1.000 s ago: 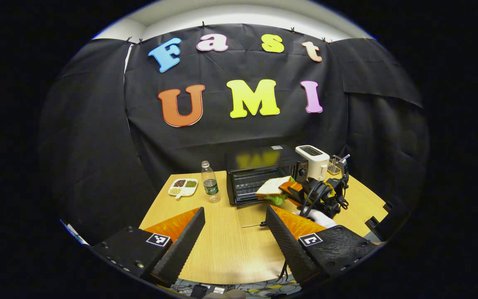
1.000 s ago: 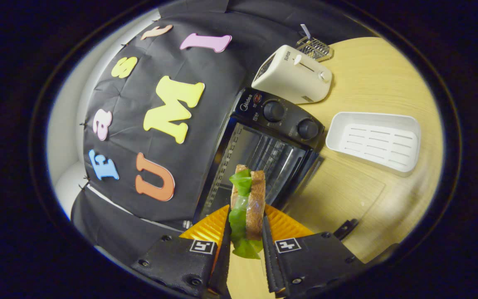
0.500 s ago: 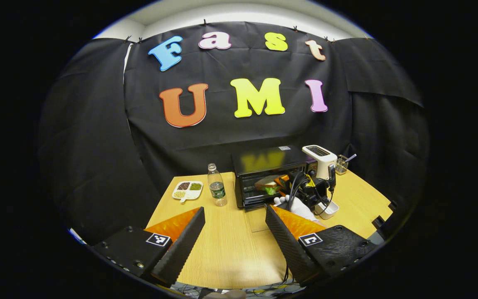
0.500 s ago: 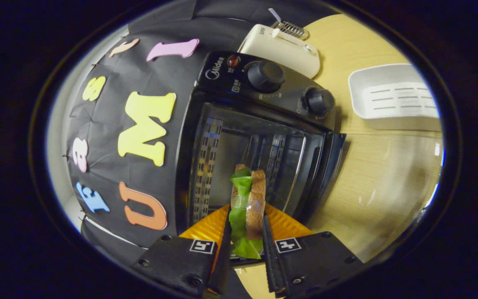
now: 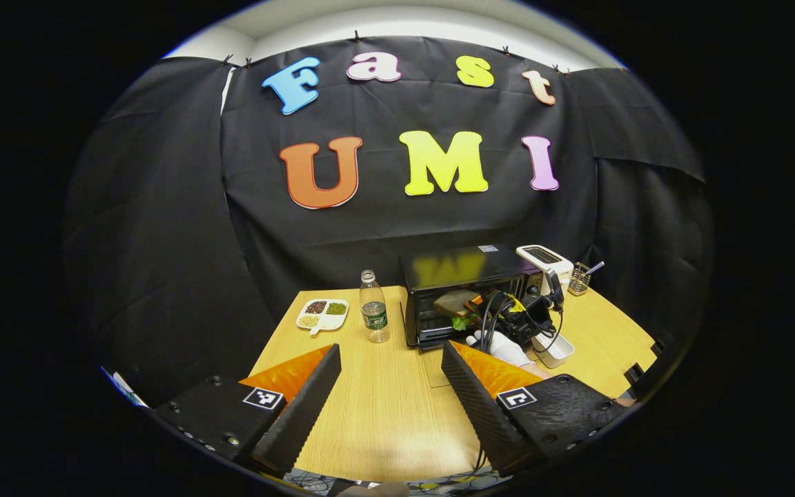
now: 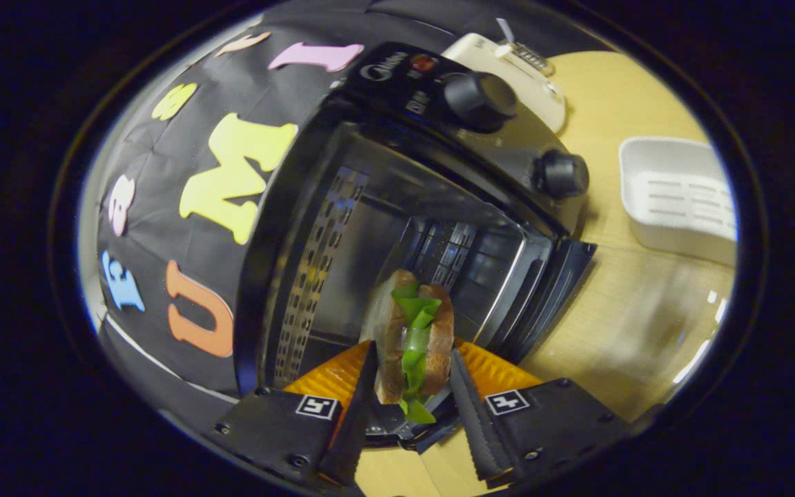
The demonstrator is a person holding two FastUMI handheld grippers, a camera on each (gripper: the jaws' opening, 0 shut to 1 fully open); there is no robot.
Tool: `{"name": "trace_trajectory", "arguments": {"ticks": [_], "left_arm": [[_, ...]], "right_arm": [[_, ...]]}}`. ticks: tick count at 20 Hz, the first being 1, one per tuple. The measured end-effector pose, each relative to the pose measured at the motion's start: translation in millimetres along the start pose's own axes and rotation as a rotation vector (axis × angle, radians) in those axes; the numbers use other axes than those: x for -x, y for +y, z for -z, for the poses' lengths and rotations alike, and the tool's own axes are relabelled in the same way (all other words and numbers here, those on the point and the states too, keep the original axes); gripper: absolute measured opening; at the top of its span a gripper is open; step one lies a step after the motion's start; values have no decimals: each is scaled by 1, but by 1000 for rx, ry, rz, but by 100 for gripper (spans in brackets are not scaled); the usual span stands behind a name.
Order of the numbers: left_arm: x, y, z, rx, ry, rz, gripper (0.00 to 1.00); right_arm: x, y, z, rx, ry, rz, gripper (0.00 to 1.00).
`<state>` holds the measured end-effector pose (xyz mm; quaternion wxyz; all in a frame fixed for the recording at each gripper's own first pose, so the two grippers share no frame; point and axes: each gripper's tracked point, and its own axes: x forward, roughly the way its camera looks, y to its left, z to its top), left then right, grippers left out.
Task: Open the electric oven with the left hand, put the food in, and close the electric oven.
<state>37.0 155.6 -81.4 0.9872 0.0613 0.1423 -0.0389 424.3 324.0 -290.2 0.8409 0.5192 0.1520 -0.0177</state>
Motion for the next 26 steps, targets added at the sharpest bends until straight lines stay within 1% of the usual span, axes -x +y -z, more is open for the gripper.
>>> {"name": "trace_trajectory", "arguments": {"ticks": [1, 2, 3, 4, 6, 7, 11, 15, 17, 18, 19, 20, 21, 22, 23, 24, 25, 26], "left_arm": [[0, -2, 0, 7, -2, 0, 97], [0, -2, -1, 15, -8, 1, 97], [1, -5, -6, 24, -29, 3, 97], [1, -7, -10, 34, -47, 5, 96], [4, -11, -11, 48, -67, 8, 97], [7, -13, -13, 51, -78, 6, 97], [15, -17, -9, 74, -128, -5, 96], [14, -30, 17, 108, -108, -22, 96], [9, -41, 35, 136, -75, -22, 96], [5, -48, 46, 143, -52, -22, 96], [2, -53, 54, 140, -38, -32, 96], [-2, -57, 61, 131, -27, -42, 97], [-8, -65, 70, 127, -9, -48, 97], [-12, -74, 78, 127, 4, -49, 96], [-18, -83, 84, 125, 12, -47, 95], [-22, -93, 89, 124, 24, -46, 94], [-26, -102, 93, 118, 32, -45, 94], [-31, -110, 99, 117, 47, -47, 94]], "right_arm": [[4, 0, 2, 61, 7, 10, 69], [9, -1, 3, 109, 24, 42, 70], [11, -5, 8, 144, 45, 50, 79], [18, -4, 8, 161, 62, 45, 100], [38, -4, 4, 196, 82, 45, 100], [51, -2, -2, 233, 78, 39, 99], [116, 6, -25, 366, 115, 15, 99], [191, 19, -70, 570, 96, -35, 99], [225, 16, -89, 627, 94, -42, 99], [242, 11, -98, 640, 94, -42, 89], [259, 9, -109, 649, 94, -43, 89], [274, 6, -123, 673, 82, -42, 89], [290, 2, -138, 709, 65, -34, 100], [303, -4, -154, 751, 45, -30, 100], [316, -12, -167, 785, 33, -13, 89], [326, -22, -178, 813, 27, 10, 100], [337, -33, -188, 848, 30, 37, 100], [343, -42, -197, 876, 32, 47, 100]]}}
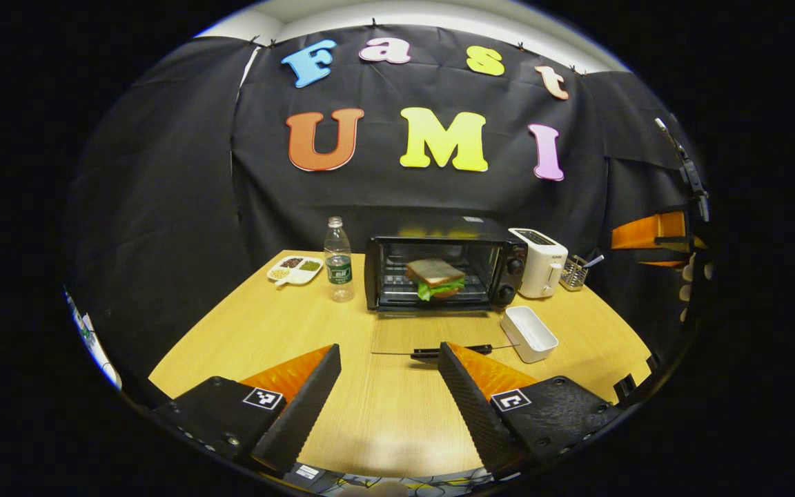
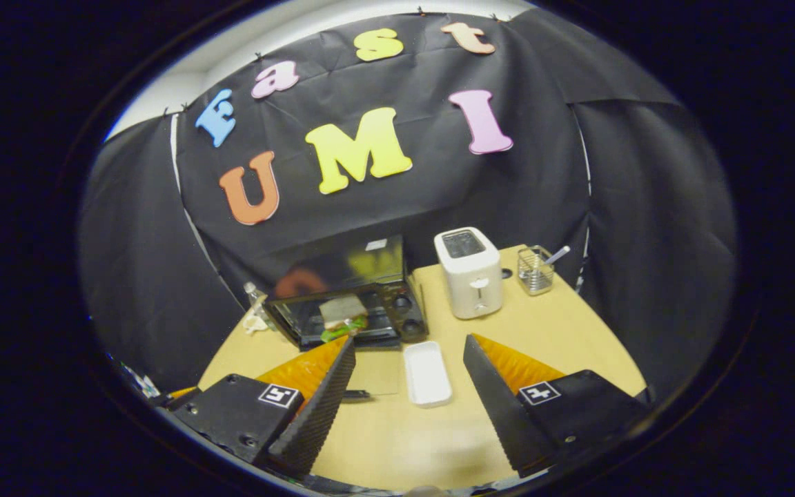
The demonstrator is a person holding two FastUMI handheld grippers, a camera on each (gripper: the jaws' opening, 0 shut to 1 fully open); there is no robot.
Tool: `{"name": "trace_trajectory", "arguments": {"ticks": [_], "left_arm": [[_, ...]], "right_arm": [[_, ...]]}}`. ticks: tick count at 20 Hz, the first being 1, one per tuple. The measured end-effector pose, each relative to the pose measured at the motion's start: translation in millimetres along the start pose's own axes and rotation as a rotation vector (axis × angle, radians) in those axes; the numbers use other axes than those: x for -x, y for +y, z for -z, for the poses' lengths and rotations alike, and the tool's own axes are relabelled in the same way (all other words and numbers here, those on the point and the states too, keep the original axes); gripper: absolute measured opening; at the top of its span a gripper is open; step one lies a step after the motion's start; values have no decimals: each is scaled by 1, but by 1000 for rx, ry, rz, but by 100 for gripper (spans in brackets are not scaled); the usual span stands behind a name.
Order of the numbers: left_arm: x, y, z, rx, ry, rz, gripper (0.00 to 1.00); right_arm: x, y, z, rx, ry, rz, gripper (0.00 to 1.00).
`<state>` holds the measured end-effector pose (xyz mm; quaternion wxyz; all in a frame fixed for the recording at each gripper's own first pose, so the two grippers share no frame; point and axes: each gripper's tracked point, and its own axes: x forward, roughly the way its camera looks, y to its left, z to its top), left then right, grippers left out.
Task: Open the electric oven with the left hand, put the food in, and close the electric oven.
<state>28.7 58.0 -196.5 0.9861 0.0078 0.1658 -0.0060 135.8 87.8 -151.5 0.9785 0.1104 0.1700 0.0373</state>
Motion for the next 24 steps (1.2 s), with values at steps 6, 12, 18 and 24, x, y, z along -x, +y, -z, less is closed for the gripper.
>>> {"name": "trace_trajectory", "arguments": {"ticks": [6, 12, 18, 24], "left_arm": [[-22, -50, 19, -57, 33, 13, 94], [-54, -74, 48, -52, 91, 22, 97], [-100, -87, 93, -59, 181, 64, 97], [-143, -90, 121, -56, 252, 77, 97]], "right_arm": [[24, -50, 17, 49, 35, 4, 100], [31, -77, 17, 67, 79, 14, 100], [56, -83, -4, 48, 64, 55, 100], [79, -102, -12, 39, 56, 146, 100]]}}
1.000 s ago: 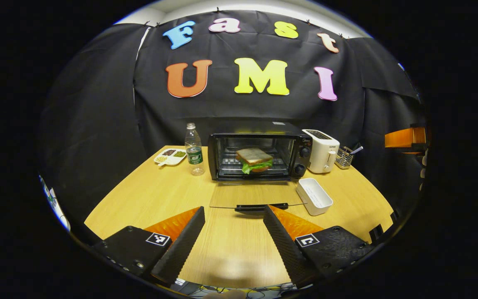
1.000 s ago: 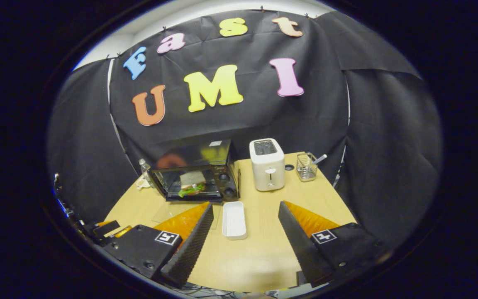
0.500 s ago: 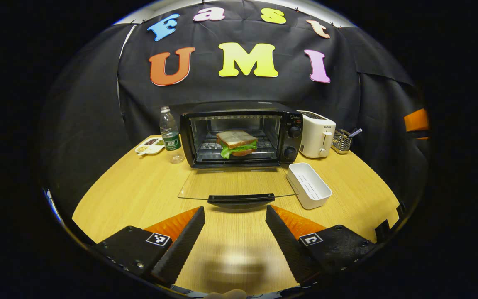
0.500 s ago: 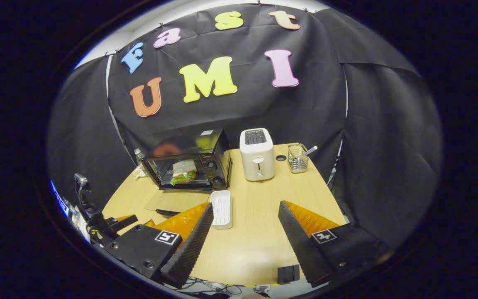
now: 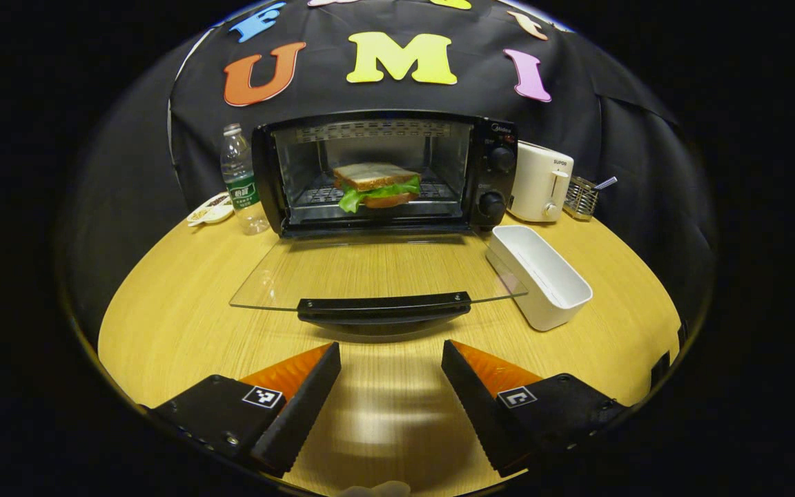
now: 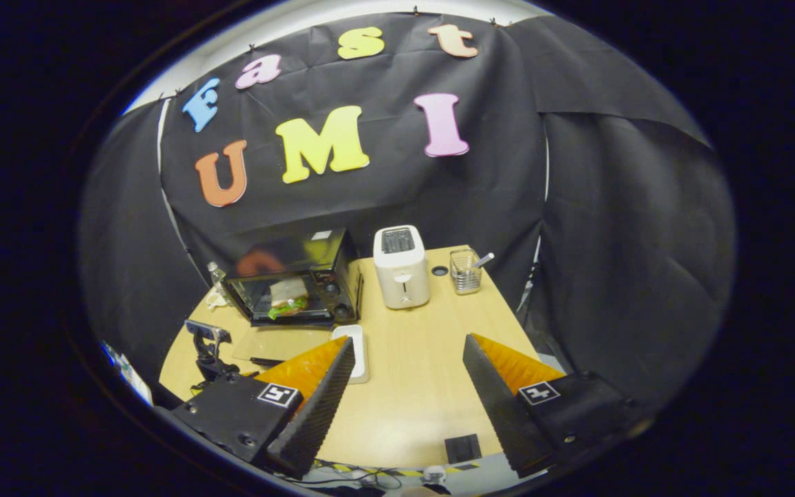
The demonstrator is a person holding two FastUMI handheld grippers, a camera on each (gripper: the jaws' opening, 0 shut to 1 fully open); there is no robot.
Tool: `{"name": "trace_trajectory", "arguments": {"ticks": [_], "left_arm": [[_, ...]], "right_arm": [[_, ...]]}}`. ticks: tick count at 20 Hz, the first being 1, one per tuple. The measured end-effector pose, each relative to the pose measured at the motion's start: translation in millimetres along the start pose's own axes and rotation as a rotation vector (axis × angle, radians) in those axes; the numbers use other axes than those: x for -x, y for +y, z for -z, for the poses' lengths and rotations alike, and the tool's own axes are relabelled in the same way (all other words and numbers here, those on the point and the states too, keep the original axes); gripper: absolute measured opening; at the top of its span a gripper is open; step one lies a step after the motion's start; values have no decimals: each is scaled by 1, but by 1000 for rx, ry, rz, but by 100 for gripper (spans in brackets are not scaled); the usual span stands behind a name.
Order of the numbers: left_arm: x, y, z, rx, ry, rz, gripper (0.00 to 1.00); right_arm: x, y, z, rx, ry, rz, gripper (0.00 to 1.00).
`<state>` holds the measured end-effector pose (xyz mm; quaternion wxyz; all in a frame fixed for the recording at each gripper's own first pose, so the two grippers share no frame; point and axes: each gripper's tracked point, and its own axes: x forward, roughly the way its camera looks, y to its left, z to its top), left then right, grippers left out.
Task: Open the electric oven with the left hand, put the food in, and close the electric oven.
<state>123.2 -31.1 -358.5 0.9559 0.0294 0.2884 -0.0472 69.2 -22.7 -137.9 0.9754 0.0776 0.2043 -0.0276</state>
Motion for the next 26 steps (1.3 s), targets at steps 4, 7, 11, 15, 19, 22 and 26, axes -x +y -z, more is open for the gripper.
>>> {"name": "trace_trajectory", "arguments": {"ticks": [4, 7, 11, 15, 19, 22, 26], "left_arm": [[-21, 5, 9, -6, 54, -13, 97], [-26, 5, 2, -24, 35, -4, 97], [-27, 4, 1, -9, 41, -2, 96], [-23, 4, -2, -5, 55, -1, 96], [-16, 5, -19, 6, 41, -8, 96], [-12, 7, -39, -14, 15, -8, 96], [-9, 7, -76, -33, -22, -14, 100]], "right_arm": [[6, -11, 7, -23, 14, 49, 100], [5, -18, 11, -29, 22, 84, 100], [8, -22, 9, -50, 30, 93, 100], [4, -17, 7, -55, 28, 85, 100], [1, -12, 8, -59, 27, 68, 100], [-1, -11, 11, -68, 20, 53, 100], [-4, -7, 12, -105, 12, 27, 100]]}}
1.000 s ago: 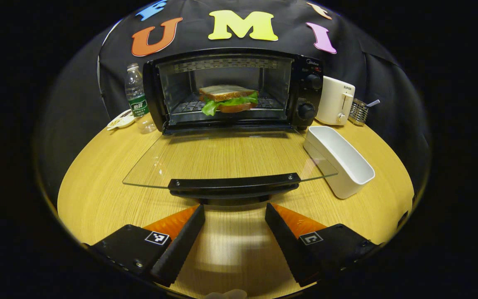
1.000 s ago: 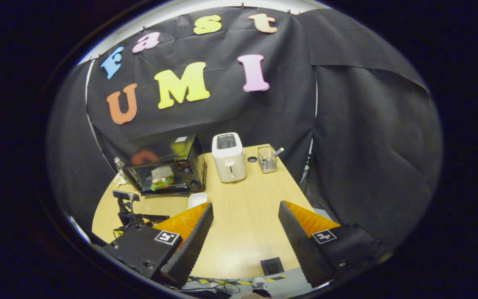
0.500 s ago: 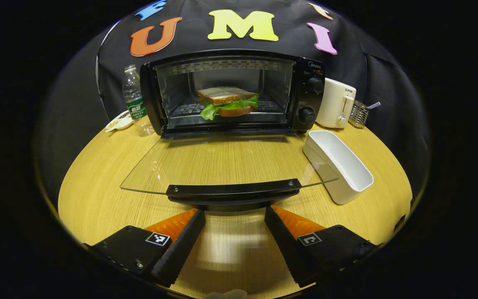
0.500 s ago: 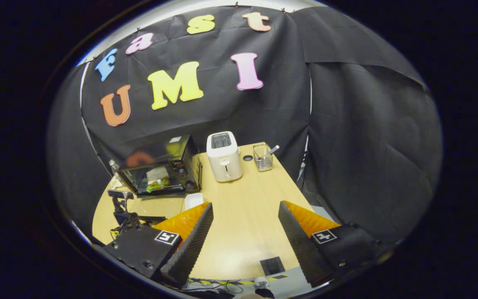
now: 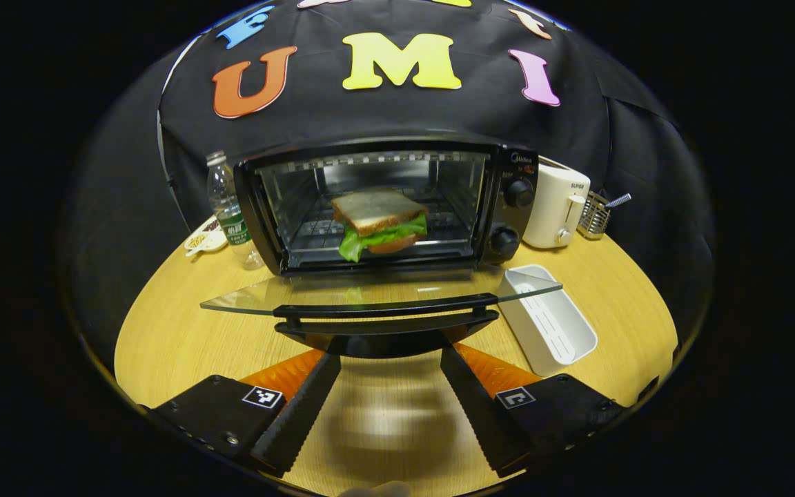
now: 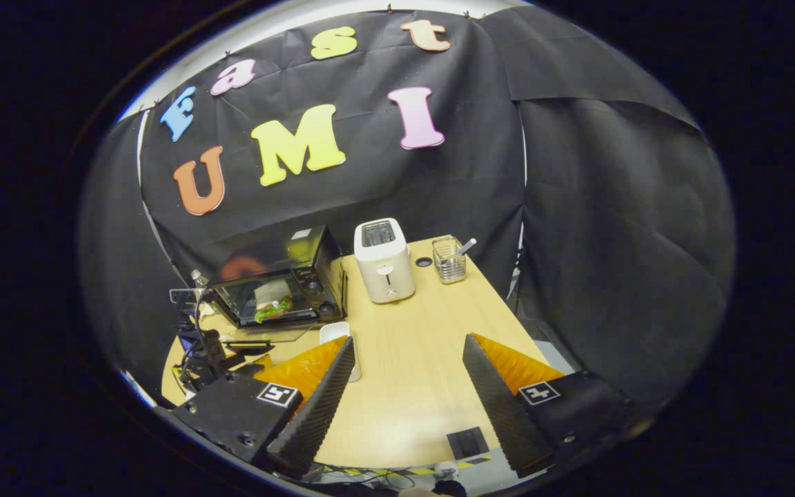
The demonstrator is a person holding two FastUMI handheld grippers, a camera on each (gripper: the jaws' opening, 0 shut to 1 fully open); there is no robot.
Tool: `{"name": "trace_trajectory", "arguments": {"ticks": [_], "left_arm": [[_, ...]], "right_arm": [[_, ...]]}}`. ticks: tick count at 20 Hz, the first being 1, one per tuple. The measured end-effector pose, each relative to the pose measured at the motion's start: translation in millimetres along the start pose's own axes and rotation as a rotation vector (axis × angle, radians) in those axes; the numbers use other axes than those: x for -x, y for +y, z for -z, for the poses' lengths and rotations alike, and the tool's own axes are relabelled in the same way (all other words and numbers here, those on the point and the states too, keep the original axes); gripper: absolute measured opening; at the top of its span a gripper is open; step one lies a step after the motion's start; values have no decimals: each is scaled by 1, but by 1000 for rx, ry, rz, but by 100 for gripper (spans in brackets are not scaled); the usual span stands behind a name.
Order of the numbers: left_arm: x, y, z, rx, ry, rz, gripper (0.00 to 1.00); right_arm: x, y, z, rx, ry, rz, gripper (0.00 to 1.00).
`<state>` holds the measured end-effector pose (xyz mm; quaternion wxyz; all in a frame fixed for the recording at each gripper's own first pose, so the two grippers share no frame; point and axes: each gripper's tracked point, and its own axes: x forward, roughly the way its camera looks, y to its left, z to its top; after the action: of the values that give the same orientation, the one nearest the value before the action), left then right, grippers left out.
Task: Open the electric oven with the left hand, put the food in, and close the electric oven.
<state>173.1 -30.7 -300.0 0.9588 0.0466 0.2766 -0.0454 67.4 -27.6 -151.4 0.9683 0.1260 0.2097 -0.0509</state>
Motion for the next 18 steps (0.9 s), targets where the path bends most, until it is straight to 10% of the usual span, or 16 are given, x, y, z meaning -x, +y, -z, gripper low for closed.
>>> {"name": "trace_trajectory", "arguments": {"ticks": [18], "left_arm": [[-24, -5, -90, 13, -75, -7, 96]], "right_arm": [[-3, -3, 7, -3, -9, -32, 100]]}}
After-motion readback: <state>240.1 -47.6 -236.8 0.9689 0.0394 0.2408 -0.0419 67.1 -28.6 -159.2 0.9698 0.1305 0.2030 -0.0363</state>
